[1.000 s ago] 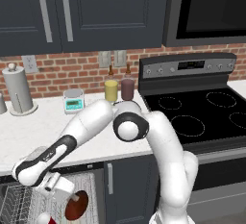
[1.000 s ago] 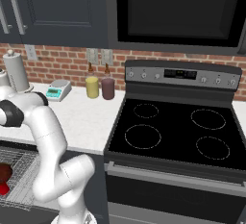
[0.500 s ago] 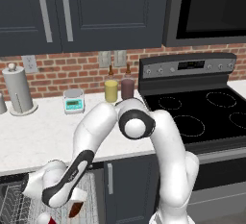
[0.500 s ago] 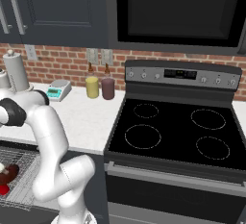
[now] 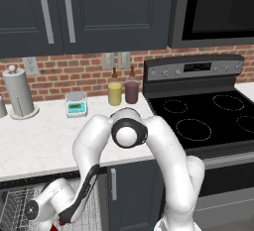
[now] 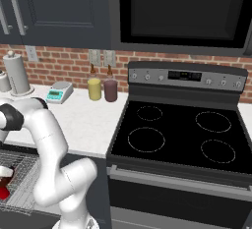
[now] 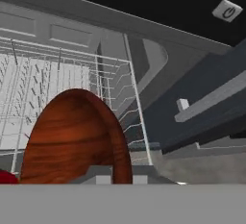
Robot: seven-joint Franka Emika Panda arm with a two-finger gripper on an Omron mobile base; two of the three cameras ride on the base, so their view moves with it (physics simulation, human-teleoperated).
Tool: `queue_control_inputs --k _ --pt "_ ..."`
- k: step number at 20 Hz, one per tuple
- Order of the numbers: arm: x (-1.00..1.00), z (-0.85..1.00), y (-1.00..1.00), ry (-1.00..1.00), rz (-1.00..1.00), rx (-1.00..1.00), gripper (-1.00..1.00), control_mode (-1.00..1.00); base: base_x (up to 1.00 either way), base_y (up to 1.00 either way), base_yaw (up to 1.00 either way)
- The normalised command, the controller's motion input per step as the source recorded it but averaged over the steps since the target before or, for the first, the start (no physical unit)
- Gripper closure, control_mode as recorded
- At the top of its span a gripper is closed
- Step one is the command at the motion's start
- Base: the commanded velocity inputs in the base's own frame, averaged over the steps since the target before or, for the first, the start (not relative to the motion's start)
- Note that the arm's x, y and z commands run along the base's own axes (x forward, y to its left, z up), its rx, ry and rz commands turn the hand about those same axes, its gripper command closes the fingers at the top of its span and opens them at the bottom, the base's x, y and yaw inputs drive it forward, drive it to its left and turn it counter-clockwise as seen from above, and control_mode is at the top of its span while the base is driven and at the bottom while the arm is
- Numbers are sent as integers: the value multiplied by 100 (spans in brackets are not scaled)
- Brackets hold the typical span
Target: Pick up the cup and bowl from the counter, place them in the dishwasher, and close the dishwasher door.
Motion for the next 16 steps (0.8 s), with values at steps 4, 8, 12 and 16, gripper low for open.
queue_control_inputs --k 4,8,12,16 --pt "0 -63 34 -19 5 22 100 -100 0 0 0" --pt "0 -65 0 -10 0 27 100 -100 0 0 0" --pt "0 -82 0 -8 0 25 100 -100 0 0 0" --pt "0 -82 0 0 0 26 100 -100 0 0 0"
